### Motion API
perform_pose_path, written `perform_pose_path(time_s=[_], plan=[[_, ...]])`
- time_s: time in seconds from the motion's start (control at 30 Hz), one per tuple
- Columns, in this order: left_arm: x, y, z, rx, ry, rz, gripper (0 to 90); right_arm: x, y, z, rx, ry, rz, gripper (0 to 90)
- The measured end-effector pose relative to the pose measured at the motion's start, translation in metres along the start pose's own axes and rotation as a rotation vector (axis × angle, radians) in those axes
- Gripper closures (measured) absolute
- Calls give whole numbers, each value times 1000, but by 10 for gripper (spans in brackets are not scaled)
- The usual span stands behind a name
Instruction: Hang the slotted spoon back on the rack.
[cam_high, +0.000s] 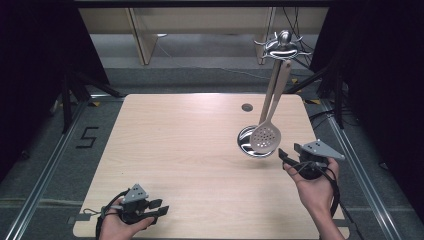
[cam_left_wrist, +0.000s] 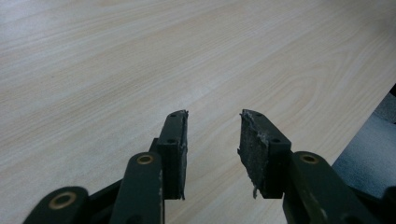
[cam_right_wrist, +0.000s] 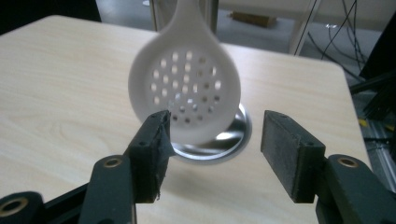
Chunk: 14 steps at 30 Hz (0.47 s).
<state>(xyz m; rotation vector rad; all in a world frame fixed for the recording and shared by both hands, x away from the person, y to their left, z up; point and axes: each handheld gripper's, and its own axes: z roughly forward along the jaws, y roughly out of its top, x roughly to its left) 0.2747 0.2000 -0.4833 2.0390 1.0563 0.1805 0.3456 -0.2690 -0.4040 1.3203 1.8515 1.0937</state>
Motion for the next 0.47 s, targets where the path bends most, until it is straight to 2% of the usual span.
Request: perform_pose_path(time_s=[0.03, 0.07, 0.1, 0.13, 0.17, 0.2, 0.27, 0.33, 0.47], plan=[[0, 0, 0, -1, 0, 1, 602, -1, -3, 0, 10, 4, 0, 432], [0, 0, 0, -1, 0, 1, 598, 1, -8, 0, 34, 9, 27, 432], [0, 0, 0, -1, 0, 1, 596, 1, -8, 0, 34, 9, 27, 432], [0, 0, 0, -2, 0, 4, 596, -1, -13, 1, 36, 14, 4, 430], [0, 0, 0, -3, 0, 4, 592, 1, -20, 3, 51, 17, 36, 428], [0, 1, 0, 0, -2, 7, 587, 2, -28, 4, 82, 29, 38, 428], [0, 1, 0, -7, -1, 13, 575, -2, -35, 6, 83, 35, 11, 428], [0, 1, 0, -12, 4, 11, 569, -2, -38, 7, 94, 42, 25, 429], [2, 1, -2, -7, 15, 36, 527, -11, -48, 10, 111, 20, 64, 423]])
